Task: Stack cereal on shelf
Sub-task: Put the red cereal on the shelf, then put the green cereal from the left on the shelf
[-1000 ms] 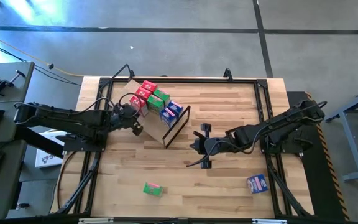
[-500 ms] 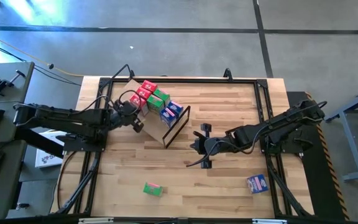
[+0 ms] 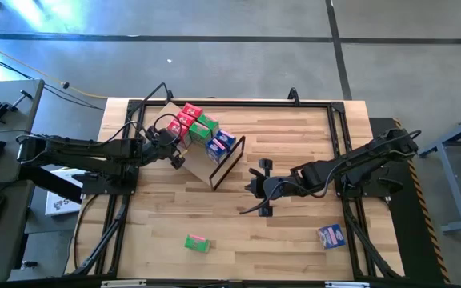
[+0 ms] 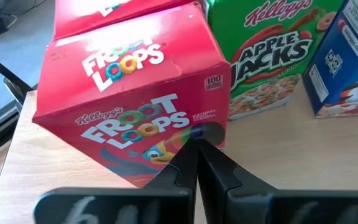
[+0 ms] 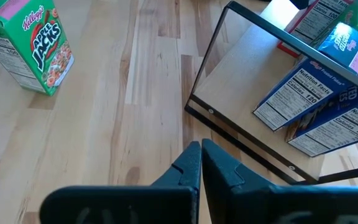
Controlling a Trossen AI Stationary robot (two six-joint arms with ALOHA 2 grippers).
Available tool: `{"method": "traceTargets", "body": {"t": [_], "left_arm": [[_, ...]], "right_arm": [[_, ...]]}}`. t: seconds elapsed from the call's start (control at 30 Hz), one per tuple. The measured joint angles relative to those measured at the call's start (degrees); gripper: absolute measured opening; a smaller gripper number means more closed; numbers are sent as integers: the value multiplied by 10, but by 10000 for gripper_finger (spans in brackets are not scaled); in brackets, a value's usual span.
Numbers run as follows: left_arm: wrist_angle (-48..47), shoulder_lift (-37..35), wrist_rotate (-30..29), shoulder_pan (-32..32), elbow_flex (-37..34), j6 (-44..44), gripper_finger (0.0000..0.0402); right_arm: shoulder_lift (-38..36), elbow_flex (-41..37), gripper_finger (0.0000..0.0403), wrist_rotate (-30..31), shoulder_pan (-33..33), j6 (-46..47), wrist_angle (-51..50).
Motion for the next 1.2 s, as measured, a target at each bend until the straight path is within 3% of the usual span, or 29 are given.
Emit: {"method": "traceTargets", "body": {"t": [0.23, 0.5, 0.6, 0.77, 0.9, 1.2], "left_arm": [[-25, -21, 21, -10, 8, 24, 0], [-43, -94, 161, -124, 26, 57, 0], [-6, -87, 221, -170, 21, 58, 0], [78, -23, 306, -233, 22, 39, 0], [65, 42, 281, -317, 72, 26, 16], [-123, 244, 229, -463, 305, -68, 145]], "right_arm": [[0, 0, 0, 0, 0, 11, 0], [0, -3, 0, 27, 20, 18, 7], [0, -56, 0, 32, 25, -8, 119], [1, -180, 0, -17, 22, -9, 371], [1, -240, 0, -16, 30, -10, 497], [1, -254, 0, 6, 59, -21, 505]]}}
